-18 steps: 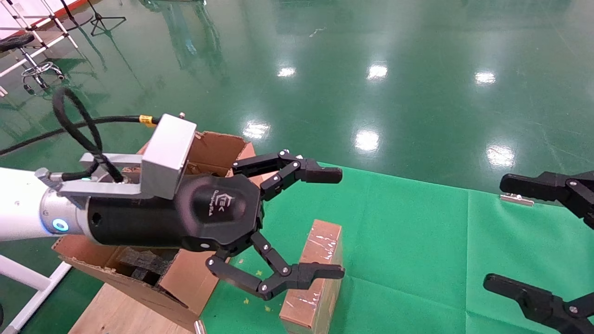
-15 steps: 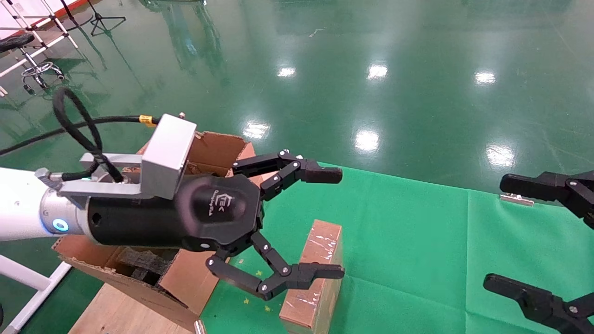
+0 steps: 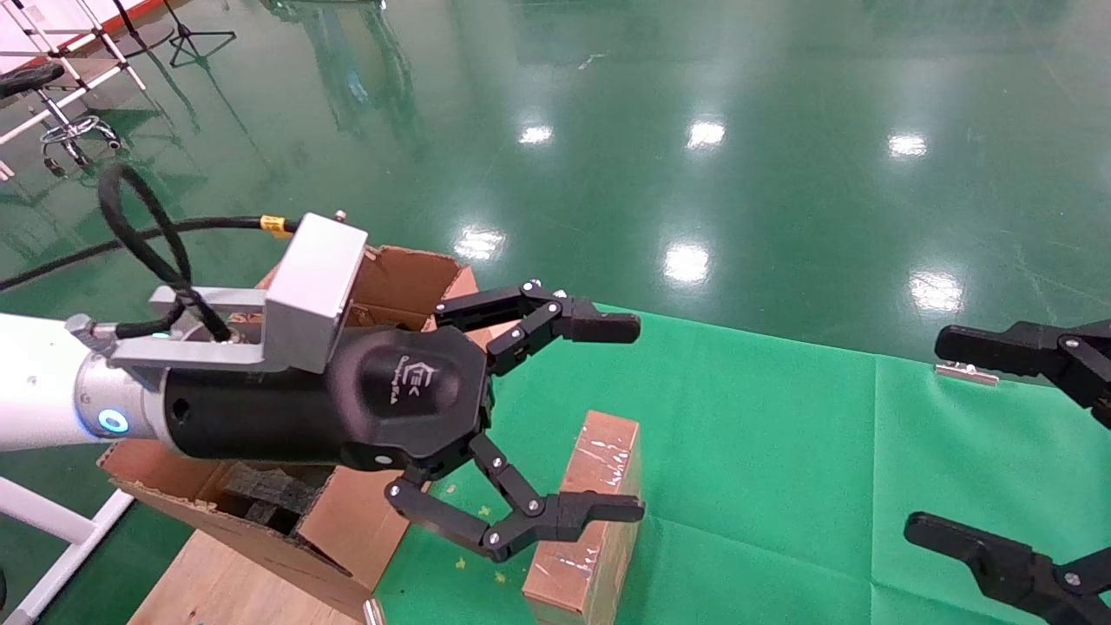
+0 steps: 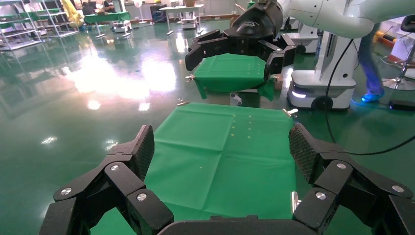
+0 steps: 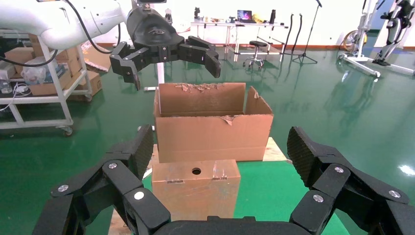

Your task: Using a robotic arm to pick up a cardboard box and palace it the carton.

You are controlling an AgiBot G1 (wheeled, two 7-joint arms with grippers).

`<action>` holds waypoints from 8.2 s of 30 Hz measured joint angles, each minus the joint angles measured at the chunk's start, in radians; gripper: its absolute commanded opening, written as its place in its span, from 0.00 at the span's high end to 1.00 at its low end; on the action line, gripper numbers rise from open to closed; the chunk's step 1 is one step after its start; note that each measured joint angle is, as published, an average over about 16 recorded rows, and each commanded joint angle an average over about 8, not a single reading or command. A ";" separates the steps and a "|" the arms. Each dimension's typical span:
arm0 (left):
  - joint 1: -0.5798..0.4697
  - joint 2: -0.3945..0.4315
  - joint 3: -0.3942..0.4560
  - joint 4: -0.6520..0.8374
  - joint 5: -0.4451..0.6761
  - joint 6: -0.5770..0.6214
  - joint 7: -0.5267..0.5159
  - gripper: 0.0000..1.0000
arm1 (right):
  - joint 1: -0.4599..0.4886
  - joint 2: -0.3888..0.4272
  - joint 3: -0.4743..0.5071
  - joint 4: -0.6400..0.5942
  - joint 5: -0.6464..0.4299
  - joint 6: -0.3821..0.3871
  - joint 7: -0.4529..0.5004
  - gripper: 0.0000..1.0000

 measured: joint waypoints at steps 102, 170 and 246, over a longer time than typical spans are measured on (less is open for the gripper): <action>-0.930 0.607 1.203 0.253 0.628 0.083 -1.255 1.00 | 0.000 0.000 0.000 -0.001 0.000 0.001 0.000 0.00; -1.018 0.108 1.155 1.035 0.841 -0.214 -0.458 1.00 | 0.000 0.000 0.000 -0.001 0.000 0.001 0.000 0.00; -0.993 0.129 1.028 1.028 0.681 -0.338 -0.305 0.00 | -0.001 0.001 0.000 -0.001 0.001 0.001 0.000 0.00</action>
